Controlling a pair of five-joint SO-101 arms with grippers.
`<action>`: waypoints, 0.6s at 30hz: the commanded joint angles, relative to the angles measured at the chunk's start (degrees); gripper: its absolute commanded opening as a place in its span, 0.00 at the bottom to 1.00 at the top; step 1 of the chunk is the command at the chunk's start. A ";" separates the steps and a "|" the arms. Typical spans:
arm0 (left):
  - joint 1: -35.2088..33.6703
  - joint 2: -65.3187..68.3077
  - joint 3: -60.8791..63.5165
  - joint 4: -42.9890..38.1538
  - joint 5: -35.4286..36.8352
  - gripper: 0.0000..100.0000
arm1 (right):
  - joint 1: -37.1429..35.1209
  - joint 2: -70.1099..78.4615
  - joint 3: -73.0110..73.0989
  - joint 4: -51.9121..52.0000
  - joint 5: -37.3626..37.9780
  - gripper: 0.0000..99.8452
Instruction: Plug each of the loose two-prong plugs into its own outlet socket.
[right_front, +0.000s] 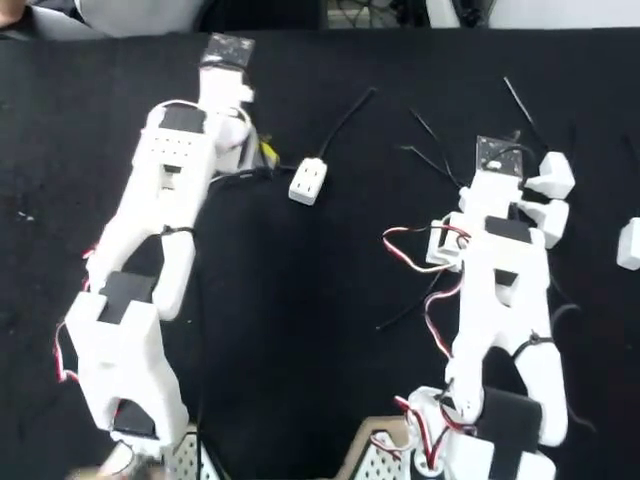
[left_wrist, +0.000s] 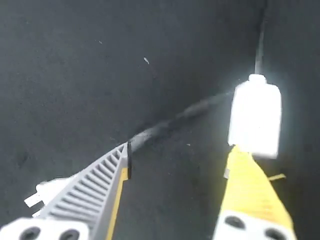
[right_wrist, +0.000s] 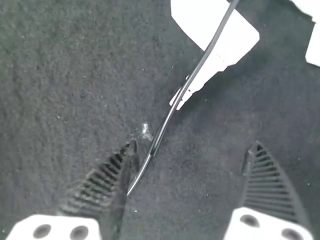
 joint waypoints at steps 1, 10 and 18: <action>-5.05 0.53 -2.77 -12.04 4.31 0.29 | 1.05 -2.59 -0.13 -0.88 0.53 0.33; -0.40 11.34 -9.80 -14.86 -0.97 0.29 | 1.05 -2.59 -0.13 -0.88 0.53 0.33; -2.15 28.40 -26.68 -5.45 -6.95 0.29 | 1.05 -2.59 -0.13 -0.88 0.53 0.33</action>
